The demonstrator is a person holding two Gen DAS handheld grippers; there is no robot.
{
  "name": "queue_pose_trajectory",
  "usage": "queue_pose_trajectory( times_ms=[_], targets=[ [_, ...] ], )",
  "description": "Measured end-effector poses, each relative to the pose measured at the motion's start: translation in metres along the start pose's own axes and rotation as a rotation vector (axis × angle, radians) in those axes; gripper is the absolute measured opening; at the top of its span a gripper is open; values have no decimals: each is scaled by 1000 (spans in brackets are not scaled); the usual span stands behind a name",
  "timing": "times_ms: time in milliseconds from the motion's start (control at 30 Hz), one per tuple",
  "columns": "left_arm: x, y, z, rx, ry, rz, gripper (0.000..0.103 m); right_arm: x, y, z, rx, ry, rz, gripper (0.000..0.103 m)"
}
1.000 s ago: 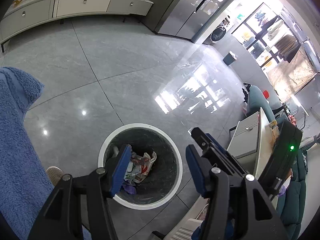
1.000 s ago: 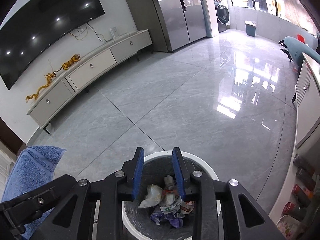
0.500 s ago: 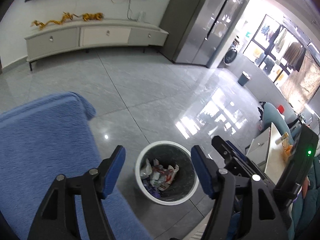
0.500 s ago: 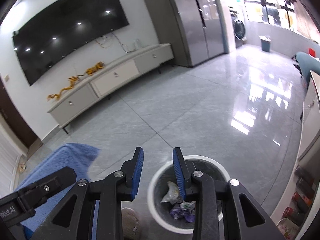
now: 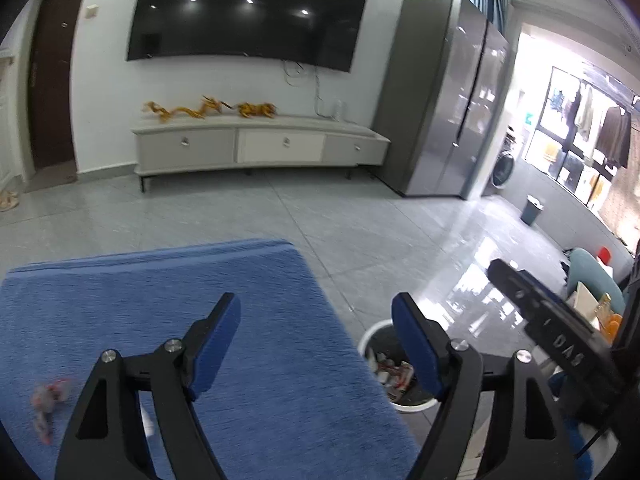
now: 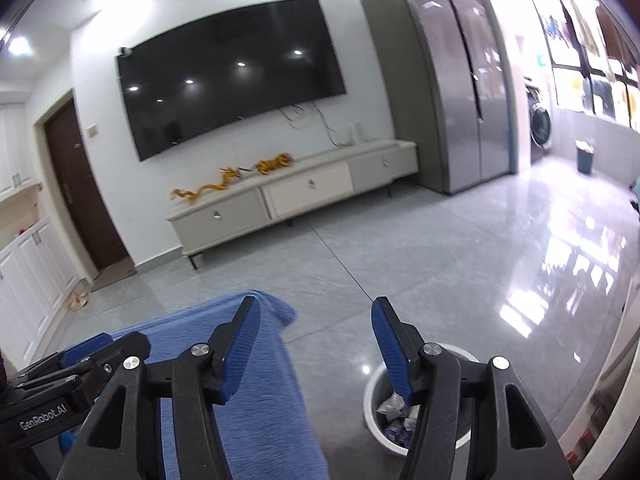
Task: Collect trash
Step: 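Open both tools to drop the items into the bin, return, then grasp white tissue with right tool while left tool grasps clear red wrapper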
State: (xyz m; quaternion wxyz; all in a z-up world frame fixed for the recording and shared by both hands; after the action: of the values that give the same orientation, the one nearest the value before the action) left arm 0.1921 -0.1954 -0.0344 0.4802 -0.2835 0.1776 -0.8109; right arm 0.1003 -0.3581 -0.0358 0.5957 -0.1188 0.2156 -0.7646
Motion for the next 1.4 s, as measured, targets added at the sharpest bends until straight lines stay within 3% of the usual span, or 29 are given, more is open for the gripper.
queue_pose_trajectory(
  times_ms=[433,700,967,1400],
  targets=[
    [-122,-124,1,190,-90,200,77,-74,-50,9,92,-104,141,59],
    [-179,-170,-15,221,-99,330,77,-111,-59,-1,89,-188,230,59],
    [-218,-169,-37,168,-132,366,77,-141,-51,-11,64,-242,310,59],
    [-271,-93,-75,-15,-166,367,77,-178,25,-65,-181,-225,449,59]
  ],
)
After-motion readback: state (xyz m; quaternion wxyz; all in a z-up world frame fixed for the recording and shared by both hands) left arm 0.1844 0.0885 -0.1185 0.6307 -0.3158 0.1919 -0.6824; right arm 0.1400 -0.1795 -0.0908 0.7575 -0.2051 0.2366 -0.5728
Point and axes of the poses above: each gripper's, at about its wrist camera, not at the fingertips, and y roughly the way its jaws point, x to its right, z to its top, the point moved 4 cm from there along y, roughly the way its jaws point, and after that the axes turned 8 degrees about -y, right-handed, at the moved point
